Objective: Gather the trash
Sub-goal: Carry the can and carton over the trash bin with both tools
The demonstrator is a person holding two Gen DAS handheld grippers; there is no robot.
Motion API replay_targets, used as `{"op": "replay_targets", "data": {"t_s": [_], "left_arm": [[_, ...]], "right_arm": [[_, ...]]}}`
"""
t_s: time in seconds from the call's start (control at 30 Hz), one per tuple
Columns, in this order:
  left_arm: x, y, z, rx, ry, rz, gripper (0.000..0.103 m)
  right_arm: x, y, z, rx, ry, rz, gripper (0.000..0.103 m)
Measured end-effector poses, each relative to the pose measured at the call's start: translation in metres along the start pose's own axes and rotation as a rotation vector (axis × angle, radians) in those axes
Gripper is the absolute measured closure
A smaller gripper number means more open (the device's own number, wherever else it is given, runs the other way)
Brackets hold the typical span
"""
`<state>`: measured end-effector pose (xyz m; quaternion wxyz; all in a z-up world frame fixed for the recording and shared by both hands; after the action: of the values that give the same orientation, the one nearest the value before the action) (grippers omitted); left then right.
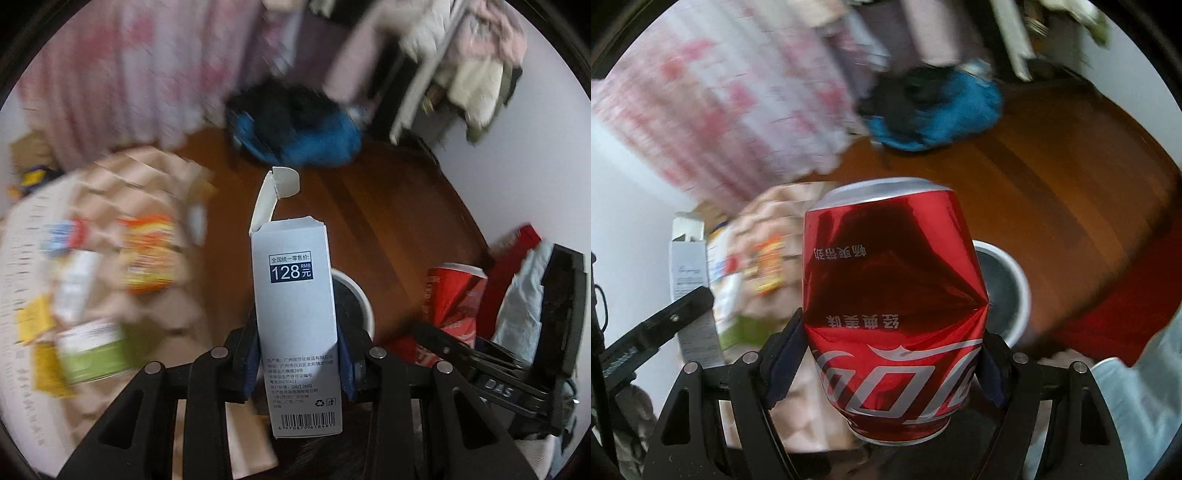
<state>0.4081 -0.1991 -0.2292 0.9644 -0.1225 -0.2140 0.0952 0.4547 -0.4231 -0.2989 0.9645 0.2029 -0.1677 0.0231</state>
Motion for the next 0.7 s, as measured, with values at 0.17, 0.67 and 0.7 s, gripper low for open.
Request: {"op": "replay_targets", "data": {"t_s": [0.17, 0.67, 0.7], "left_arm": [[0.01, -0.03, -0.096, -0.053, 0.186, 0.023, 0.071], [0.01, -0.049, -0.187, 0.01, 0.324, 0.005, 0.008], [0.01, -0.046, -0.189, 0.028, 0.325, -0.001, 0.008]], "right_arm": [[0.018, -0.084, -0.068, -0.049, 0.114, -0.125, 0.021], [0.01, -0.163, -0.189, -0.046, 0.3, -0.245, 0.02], [0.007, -0.163, -0.192, -0.036, 0.311, -0.248, 0.013]]}}
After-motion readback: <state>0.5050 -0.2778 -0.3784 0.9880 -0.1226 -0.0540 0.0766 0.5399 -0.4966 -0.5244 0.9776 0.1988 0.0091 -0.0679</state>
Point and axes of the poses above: each gripper's, at about its wrist camera, not at the fingertips, and z roughly against the way its jaws point, y to its left, x to its top, the point moved 5 cm from there along -z, roughly the way its jaws point, and after that the axes turned 2 degrees about x, right-handed, at the moved point
